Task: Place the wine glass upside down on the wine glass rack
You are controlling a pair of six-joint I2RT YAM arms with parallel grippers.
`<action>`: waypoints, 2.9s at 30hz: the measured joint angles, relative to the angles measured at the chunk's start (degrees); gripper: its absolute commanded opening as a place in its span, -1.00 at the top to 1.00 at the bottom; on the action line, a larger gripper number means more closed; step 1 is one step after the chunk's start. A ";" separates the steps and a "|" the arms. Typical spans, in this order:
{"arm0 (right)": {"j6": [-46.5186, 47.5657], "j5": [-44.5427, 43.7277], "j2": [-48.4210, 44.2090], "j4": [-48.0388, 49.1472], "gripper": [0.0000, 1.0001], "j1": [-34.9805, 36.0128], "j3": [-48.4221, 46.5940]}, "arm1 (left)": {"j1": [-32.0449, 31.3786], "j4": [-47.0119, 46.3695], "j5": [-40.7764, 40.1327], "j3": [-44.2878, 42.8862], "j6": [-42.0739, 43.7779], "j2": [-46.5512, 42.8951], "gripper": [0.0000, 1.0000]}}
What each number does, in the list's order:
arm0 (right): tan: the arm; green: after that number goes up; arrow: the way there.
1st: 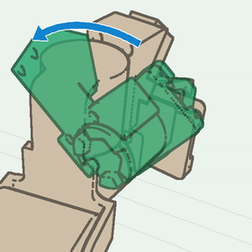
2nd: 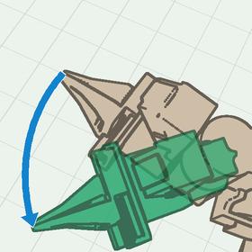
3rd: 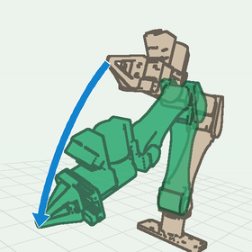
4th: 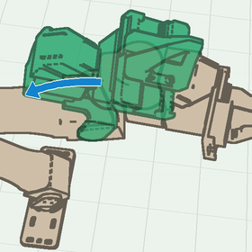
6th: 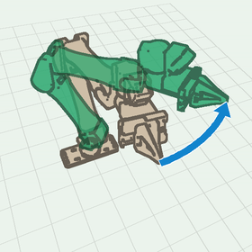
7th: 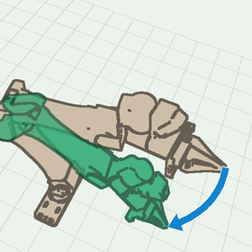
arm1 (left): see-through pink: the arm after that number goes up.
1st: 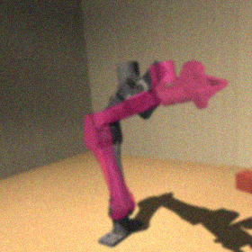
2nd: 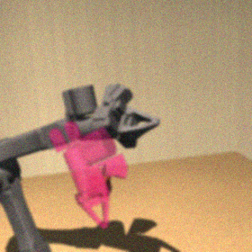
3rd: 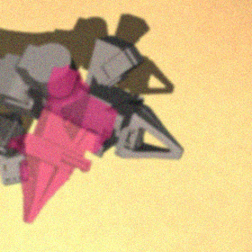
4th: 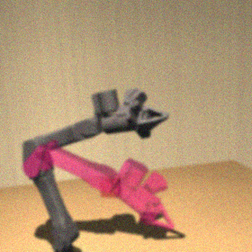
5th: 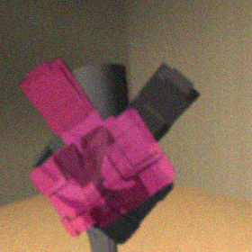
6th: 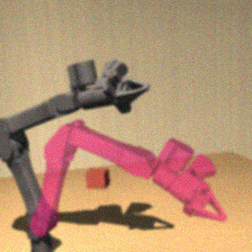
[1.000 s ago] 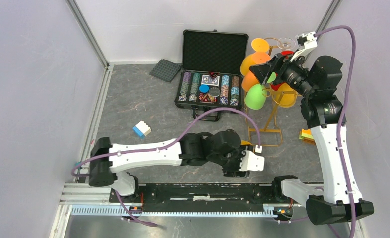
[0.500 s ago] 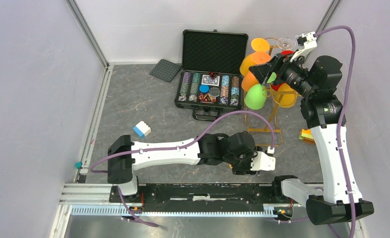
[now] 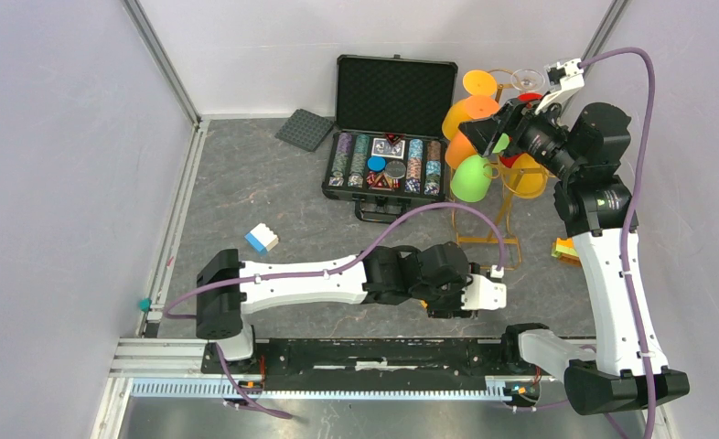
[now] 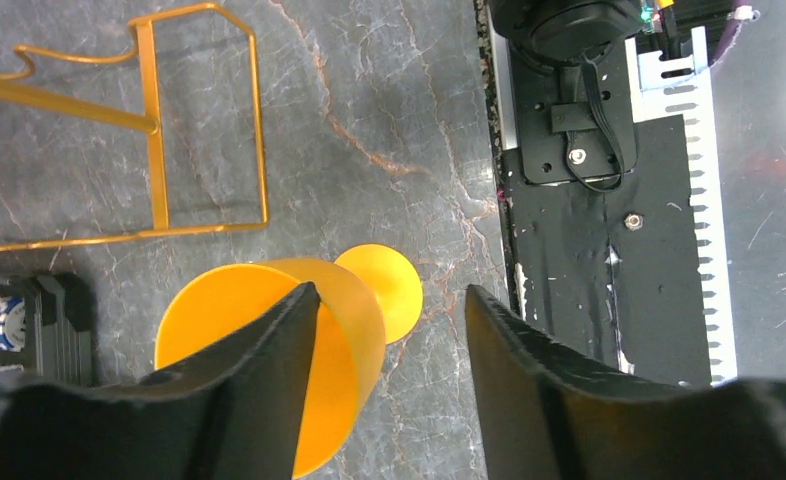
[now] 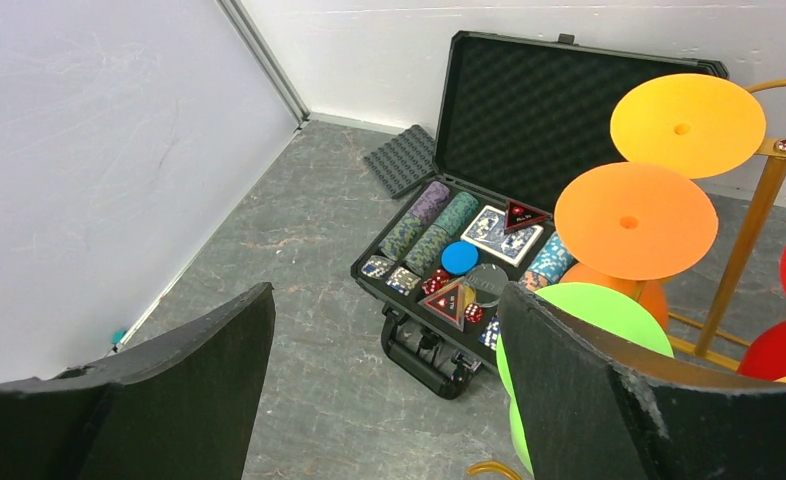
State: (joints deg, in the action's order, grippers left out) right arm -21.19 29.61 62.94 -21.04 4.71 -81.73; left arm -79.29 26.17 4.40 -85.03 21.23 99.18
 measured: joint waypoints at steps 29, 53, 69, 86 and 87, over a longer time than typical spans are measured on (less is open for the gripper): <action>-0.57 0.37 0.00 0.57 -0.74 0.00 0.22 | 3.56 -3.10 1.88 7.63 -5.68 -0.66 0.96; -4.90 6.10 8.13 1.31 -0.65 7.98 -2.34 | 36.30 -17.49 0.39 24.48 -36.79 -44.06 0.96; -2.05 -0.42 13.86 -6.32 -0.32 18.16 -4.42 | 42.84 -35.60 6.29 24.48 -47.65 -44.11 0.95; -1.31 0.52 16.37 -5.44 1.00 19.93 -5.20 | 42.95 -35.93 10.10 25.77 -52.46 -44.26 -0.48; -0.79 -0.33 16.31 -5.57 1.00 19.71 -5.20 | 42.88 -35.54 10.23 25.77 -52.94 -44.44 -0.58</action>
State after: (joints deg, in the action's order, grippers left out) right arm -21.98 29.28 79.24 -26.61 24.43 -86.94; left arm -36.40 -9.37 14.63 -59.27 -31.70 54.74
